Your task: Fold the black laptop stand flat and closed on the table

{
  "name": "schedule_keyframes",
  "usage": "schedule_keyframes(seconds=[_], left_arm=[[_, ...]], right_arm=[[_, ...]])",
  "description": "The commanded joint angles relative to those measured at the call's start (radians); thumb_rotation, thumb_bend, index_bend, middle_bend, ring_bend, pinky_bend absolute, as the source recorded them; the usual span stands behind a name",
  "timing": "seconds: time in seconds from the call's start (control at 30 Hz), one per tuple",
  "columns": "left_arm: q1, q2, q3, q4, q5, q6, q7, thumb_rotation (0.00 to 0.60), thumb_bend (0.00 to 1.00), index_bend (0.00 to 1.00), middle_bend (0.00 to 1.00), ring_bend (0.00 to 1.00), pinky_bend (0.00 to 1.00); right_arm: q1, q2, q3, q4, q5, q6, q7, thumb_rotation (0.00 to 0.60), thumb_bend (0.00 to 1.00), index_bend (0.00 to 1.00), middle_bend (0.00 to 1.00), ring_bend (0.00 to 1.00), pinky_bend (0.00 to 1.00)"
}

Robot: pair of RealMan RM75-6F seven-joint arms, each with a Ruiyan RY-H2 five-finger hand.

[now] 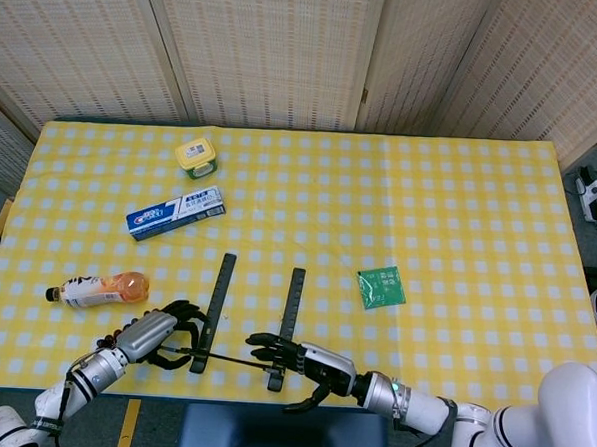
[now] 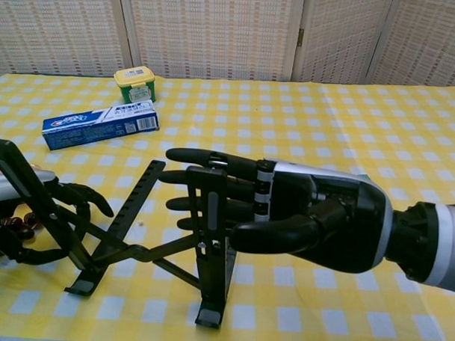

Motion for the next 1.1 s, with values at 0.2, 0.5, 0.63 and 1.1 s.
schedule_keyframes(seconds=[0.2,0.5,0.63,1.1], left_arm=[[0.0,-0.003,0.0,0.001,0.002,-0.002,-0.004,0.6,0.44,0.58,0.26,0.13,0.06],[0.003,-0.011,0.001,0.004,0.004,-0.002,-0.006,0.6,0.49,0.6,0.27,0.14,0.05],[0.006,-0.015,0.001,0.009,0.004,0.001,-0.011,0.6,0.52,0.62,0.28,0.14,0.05],[0.015,-0.026,-0.003,0.016,0.01,0.02,-0.02,0.6,0.59,0.58,0.32,0.16,0.06]], right_arm=[[-0.003,0.0,0.001,0.002,0.004,0.0,0.002,0.6,0.23,0.01,0.04,0.05,0.0],[-0.004,-0.002,0.0,0.005,0.005,-0.004,0.004,0.6,0.23,0.01,0.04,0.05,0.0],[-0.005,-0.002,0.001,0.005,0.007,-0.005,0.004,0.6,0.23,0.01,0.04,0.05,0.0],[-0.006,0.0,0.0,0.007,0.004,-0.007,0.004,0.6,0.23,0.01,0.04,0.05,0.0]])
